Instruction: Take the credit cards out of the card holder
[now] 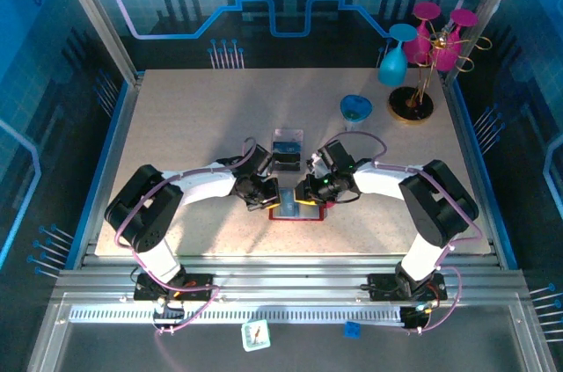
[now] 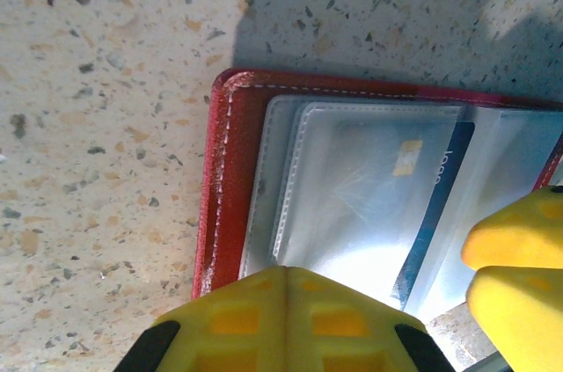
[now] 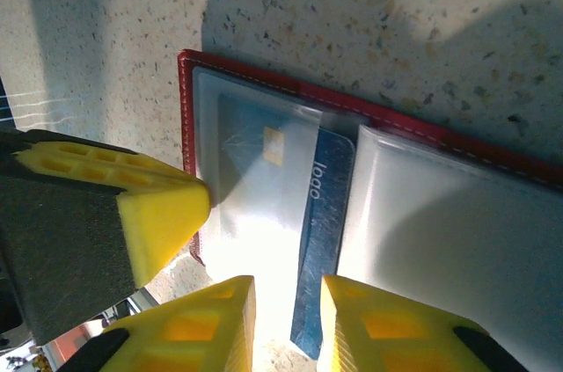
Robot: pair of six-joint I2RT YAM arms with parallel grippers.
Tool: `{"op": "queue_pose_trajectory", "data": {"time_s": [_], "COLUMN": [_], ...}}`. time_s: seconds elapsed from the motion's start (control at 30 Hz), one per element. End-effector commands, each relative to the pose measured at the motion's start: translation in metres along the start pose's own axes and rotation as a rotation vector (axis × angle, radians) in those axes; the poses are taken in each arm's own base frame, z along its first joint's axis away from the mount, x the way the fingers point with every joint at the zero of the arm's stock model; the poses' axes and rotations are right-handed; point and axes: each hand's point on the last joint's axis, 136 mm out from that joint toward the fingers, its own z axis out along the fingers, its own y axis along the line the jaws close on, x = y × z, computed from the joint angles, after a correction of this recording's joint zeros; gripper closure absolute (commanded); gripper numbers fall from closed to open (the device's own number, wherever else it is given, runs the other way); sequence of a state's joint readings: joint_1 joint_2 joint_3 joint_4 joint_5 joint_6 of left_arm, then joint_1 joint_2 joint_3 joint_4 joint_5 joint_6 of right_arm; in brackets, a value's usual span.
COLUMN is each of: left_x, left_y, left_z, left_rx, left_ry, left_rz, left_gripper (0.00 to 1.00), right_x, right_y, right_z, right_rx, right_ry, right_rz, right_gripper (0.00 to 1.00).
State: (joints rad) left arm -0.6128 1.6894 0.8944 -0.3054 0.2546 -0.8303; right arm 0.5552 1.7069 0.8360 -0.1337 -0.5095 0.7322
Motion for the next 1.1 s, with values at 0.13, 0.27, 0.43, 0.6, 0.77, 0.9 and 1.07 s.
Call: {"op": "queue_pose_trajectory", "data": {"time_s": [0.13,0.27,0.43,0.6,0.77,0.9,1.07], "left_x": [-0.003,-0.002,0.0,0.001,0.003,0.004,0.005], "left_y": [-0.004,-0.001,0.004,0.007,0.011,0.013,0.016], "left_z": [-0.014,-0.012,-0.005,-0.001,0.003,0.004,0.007], "left_rx": [-0.013,-0.032,-0.041,-0.052,-0.062,-0.068,-0.077], "left_ry": [-0.038,-0.031,-0.014,-0.002,0.007,0.014,0.024], "left_rz": [0.032,0.033,0.025,0.022,0.018,0.015,0.007], "left_gripper": [0.91,0.91,0.93,0.96,0.96,0.96,0.97], "right_x": [0.005,0.007,0.007,0.006,0.008,0.01,0.013], "right_y": [-0.008,-0.01,-0.008,-0.005,-0.008,-0.012,-0.015], "right_z": [0.006,0.007,0.007,0.004,0.008,0.012,0.014], "right_rx": [-0.014,-0.013,-0.016,-0.017,-0.006,0.01,0.04], "right_ry": [0.03,0.034,0.035,0.025,0.037,0.05,0.065], "right_rz": [0.028,0.029,0.03,0.021,0.026,0.032,0.023], "right_gripper": [0.74,0.74,0.74,0.74,0.74,0.74,0.73]}}
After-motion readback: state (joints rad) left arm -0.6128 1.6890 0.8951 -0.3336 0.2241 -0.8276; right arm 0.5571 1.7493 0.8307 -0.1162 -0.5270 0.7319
